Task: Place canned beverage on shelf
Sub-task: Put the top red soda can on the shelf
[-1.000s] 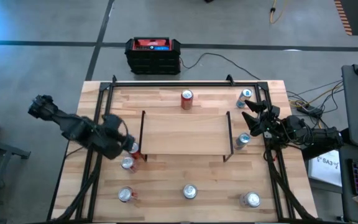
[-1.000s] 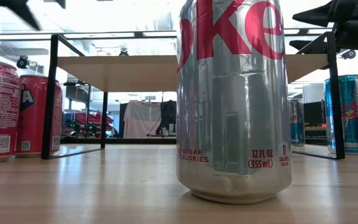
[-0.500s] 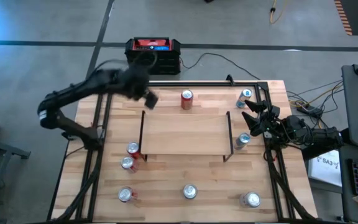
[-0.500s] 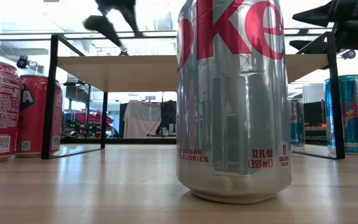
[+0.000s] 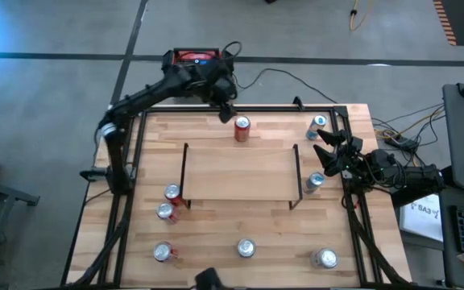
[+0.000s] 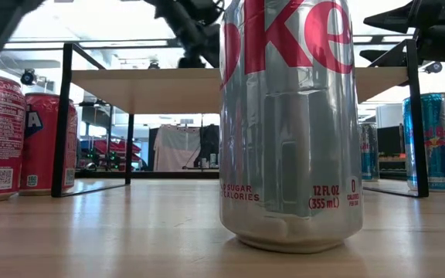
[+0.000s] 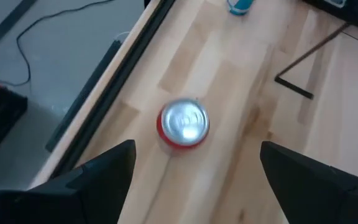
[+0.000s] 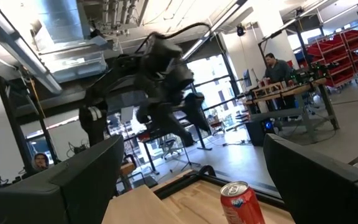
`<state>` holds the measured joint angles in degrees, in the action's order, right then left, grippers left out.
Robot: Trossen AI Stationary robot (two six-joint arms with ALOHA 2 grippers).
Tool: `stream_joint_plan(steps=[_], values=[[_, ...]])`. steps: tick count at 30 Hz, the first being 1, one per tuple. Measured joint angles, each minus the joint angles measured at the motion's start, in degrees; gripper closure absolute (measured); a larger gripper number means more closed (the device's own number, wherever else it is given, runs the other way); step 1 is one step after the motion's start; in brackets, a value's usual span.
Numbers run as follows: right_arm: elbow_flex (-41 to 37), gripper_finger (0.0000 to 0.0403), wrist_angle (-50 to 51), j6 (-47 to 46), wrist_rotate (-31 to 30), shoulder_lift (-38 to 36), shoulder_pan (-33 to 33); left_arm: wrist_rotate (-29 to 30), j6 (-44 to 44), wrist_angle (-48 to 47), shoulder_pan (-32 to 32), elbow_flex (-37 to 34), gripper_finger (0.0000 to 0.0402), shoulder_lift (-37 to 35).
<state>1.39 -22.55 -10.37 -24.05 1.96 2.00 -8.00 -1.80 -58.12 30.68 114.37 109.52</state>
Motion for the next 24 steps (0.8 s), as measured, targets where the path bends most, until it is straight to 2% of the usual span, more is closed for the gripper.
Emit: stream_joint_plan(steps=[5, 9, 16, 24], values=[[0.0, 0.0033, 0.0, 0.0, 0.0, 0.0, 0.0, -0.5, -3.0, -3.4, 0.0, 8.6, 0.0073, 7.6], [0.0, 0.0033, 0.0, 0.0, 0.0, 0.0, 0.0, -0.6, -5.5, -5.9, 0.1, 12.4, 0.0073, 12.4], [0.0, 0.0033, 0.0, 0.0, 0.0, 0.0, 0.0, -5.0, -8.8, -4.7, 0.5, 13.1, 0.0073, 16.3], [0.0, 0.0033, 0.0, 0.0, 0.0, 0.0, 0.0, -5.4, -13.9, 1.4, 0.5, 9.8, 0.0073, 16.1]])
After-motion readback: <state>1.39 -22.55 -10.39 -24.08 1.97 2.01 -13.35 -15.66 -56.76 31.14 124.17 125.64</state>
